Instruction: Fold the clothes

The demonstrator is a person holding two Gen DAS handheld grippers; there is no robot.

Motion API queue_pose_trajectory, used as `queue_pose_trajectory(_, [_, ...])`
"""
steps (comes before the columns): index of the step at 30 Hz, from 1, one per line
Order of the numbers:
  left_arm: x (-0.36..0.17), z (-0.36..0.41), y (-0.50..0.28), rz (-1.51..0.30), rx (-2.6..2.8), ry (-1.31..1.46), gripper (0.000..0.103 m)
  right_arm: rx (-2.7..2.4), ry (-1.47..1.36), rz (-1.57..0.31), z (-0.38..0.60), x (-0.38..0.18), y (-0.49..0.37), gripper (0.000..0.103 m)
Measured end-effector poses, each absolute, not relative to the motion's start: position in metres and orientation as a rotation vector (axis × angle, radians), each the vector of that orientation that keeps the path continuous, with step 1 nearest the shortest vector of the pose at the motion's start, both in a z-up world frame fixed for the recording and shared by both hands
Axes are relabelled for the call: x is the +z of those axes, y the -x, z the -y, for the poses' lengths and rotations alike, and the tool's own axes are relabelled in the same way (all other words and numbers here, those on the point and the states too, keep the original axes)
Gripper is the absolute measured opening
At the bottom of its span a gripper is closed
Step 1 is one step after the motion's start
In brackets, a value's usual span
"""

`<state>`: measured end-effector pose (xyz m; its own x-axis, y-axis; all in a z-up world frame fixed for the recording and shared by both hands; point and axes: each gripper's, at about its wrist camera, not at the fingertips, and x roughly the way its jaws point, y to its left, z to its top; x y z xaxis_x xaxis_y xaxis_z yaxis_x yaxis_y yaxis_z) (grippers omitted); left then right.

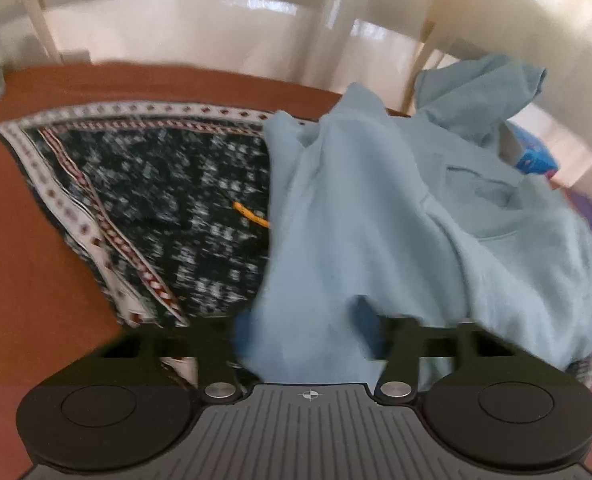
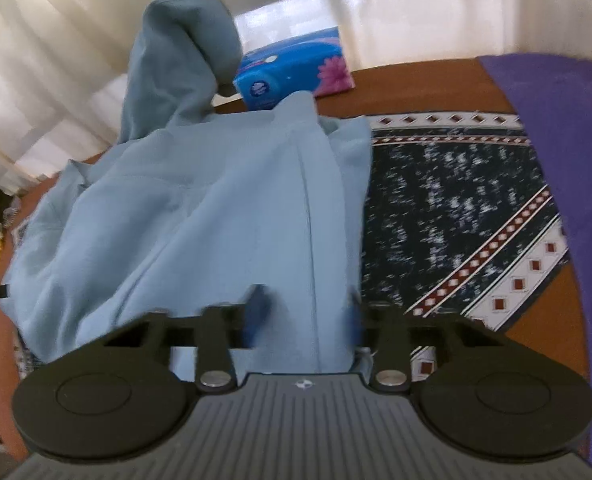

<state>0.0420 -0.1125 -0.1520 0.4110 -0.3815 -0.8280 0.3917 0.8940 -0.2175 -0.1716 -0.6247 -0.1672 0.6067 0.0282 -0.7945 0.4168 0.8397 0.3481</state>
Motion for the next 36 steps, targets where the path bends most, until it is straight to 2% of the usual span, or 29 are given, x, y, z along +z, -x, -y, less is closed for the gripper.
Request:
queue_pose_trajectory(2, [-0.146,0.111,-0.038,-1.022,-0.46,-0.031,0.006,-0.229,-0.544,-0.886,0.621,-0.16,0.173,0.012])
queue_pose_trajectory(8, [-0.14,0.097,-0.023,-1.009,-0.425,-0.063,0.003,-0.224,-0.605,-0.785,0.617,-0.123,0.2,0.01])
queue_pose_trajectory(10, [-0.151,0.093,-0.021,-1.028,-0.41,-0.066,0.003,-0.242,-0.614,-0.793,0.618,-0.125,0.213,0.009])
queue_pose_trajectory(13, [-0.175,0.089,-0.024,-1.059,-0.378,-0.047,0.004,-0.302,-0.653,-0.862,0.624,-0.156,0.224,0.008])
queue_pose_trajectory(16, [-0.186,0.086,-0.032,-1.07,-0.34,-0.007,0.017,-0.334,-0.688,-0.896,0.625,-0.189,0.225,0.009])
queue_pose_trajectory(18, [-0.184,0.084,-0.037,-1.087,-0.327,-0.005,0.051,-0.338,-0.692,-0.89,0.625,-0.189,0.222,0.009])
queue_pose_trajectory(20, [-0.174,0.095,-0.041,-1.069,-0.361,-0.031,0.058,-0.33,-0.685,-0.898,0.627,-0.185,0.22,0.016])
queue_pose_trajectory(22, [-0.162,0.11,-0.047,-1.039,-0.408,-0.06,0.06,-0.353,-0.64,-0.895,0.628,-0.168,0.222,0.033])
queue_pose_trajectory(23, [-0.156,0.118,-0.05,-1.024,-0.432,-0.074,0.057,-0.371,-0.613,-0.881,0.629,-0.158,0.223,0.05])
queue_pose_trajectory(24, [-0.15,0.126,-0.052,-1.009,-0.455,-0.088,0.058,-0.385,-0.579,-0.851,0.629,-0.146,0.224,0.053])
queue_pose_trajectory(32, [-0.101,0.187,-0.075,-0.882,-0.638,-0.2,0.063,-0.173,-0.335,-0.741,0.606,-0.082,0.14,0.053])
queue_pose_trajectory(36, [-0.093,0.22,-0.087,-0.861,-0.709,-0.238,0.065,-0.101,-0.177,-0.804,0.585,-0.086,0.089,0.053])
